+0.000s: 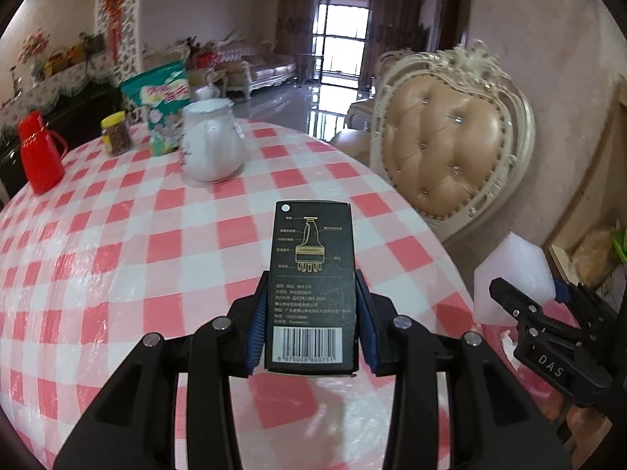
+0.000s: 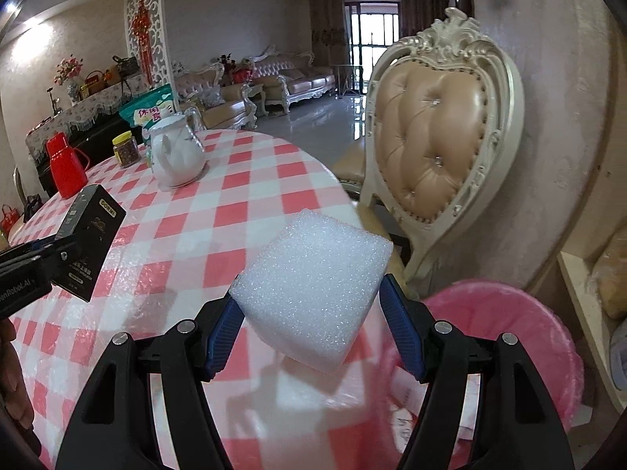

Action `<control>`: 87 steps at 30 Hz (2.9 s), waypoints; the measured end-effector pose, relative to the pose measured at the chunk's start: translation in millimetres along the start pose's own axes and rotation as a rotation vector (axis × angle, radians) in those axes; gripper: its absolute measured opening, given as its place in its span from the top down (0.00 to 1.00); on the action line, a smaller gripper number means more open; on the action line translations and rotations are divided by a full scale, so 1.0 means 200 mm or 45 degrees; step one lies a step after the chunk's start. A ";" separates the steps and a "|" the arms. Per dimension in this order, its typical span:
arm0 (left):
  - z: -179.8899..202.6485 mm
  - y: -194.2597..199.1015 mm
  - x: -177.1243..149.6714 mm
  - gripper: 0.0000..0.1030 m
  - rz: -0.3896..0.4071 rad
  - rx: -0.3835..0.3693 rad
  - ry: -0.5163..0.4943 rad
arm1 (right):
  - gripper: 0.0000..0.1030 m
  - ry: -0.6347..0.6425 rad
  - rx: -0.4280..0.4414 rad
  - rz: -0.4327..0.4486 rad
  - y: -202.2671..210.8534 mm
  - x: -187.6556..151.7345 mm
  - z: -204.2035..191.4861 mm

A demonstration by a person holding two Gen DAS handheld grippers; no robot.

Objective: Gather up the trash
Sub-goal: 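Lift the black box and foam block and carry them toward the pink bin, then open the left tool to drop the black box while the right tool drops the foam block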

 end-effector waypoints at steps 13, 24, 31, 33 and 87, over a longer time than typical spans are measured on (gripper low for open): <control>0.34 0.03 -0.06 0.63 0.003 -0.101 -0.074 | 0.37 -0.046 -0.051 0.017 0.14 -0.08 0.29; 0.64 0.03 -0.10 0.63 -0.012 -0.182 -0.125 | 0.37 -0.092 -0.088 0.024 0.22 -0.12 0.54; 0.84 0.00 -0.13 0.63 -0.020 -0.248 -0.164 | 0.37 -0.113 -0.125 0.022 0.25 -0.15 0.71; 0.89 -0.01 -0.13 0.63 -0.027 -0.271 -0.170 | 0.37 -0.122 -0.134 0.022 0.25 -0.16 0.74; 1.06 -0.14 -0.36 0.31 -0.185 -0.389 -0.128 | 0.19 -0.135 -0.165 -0.018 0.27 -0.34 0.95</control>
Point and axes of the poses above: each gripper's, at about its wrist camera, not at the fingertips, and y roughly against the way its jaws point, z to its right, x to its top, the point moved 3 cm from there along -y, roughly the way its jaws point, and after that the axes turned 1 degree about -z, right-handed, at the moved point
